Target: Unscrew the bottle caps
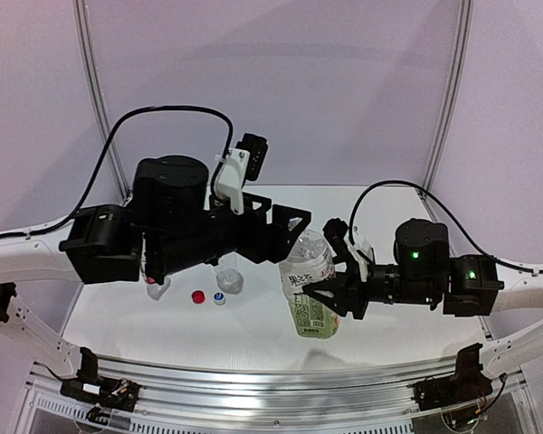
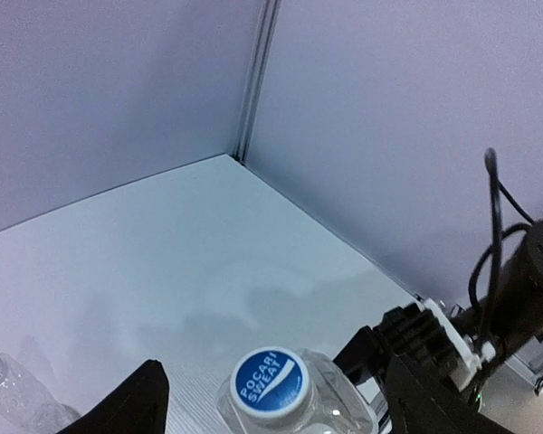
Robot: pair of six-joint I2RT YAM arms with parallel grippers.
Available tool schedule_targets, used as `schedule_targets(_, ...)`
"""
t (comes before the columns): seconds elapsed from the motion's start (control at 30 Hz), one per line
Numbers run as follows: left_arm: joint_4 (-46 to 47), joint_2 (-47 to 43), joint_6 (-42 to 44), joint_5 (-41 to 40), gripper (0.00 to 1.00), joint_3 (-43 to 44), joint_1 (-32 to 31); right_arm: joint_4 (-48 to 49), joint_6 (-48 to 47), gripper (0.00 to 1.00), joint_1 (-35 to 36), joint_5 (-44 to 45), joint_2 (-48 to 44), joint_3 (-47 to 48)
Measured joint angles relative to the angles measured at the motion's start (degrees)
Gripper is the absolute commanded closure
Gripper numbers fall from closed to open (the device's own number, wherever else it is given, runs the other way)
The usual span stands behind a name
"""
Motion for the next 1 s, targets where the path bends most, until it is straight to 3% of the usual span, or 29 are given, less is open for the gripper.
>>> schedule_targets(0.2,1.70,-10.25,6.99,7.19,0.17,-7.17,0.37,0.59,-0.04,0.84,0.00,-6.01,-0.68,-0.02)
schedule_targets(0.4,5.29,-19.10,11.06,20.52,0.17,-14.10,3.43,3.65,-0.26,0.83,0.00,-19.96,-1.40,-0.02)
schedule_targets(0.7,10.16,-18.47,12.96,36.41,0.17,-16.85,5.66,5.14,-0.70,0.83,0.00,-28.22,-0.57,-0.02)
schedule_targets(0.9,11.19,-14.86,13.22,40.22,0.27,-16.02,5.75,5.25,-0.85,0.83,0.00,-29.75,-0.22,-0.02)
schedule_targets(1.0,11.21,-13.62,13.22,40.89,0.40,-15.61,5.77,5.31,-0.87,0.83,0.00,-30.10,-0.22,-0.02)
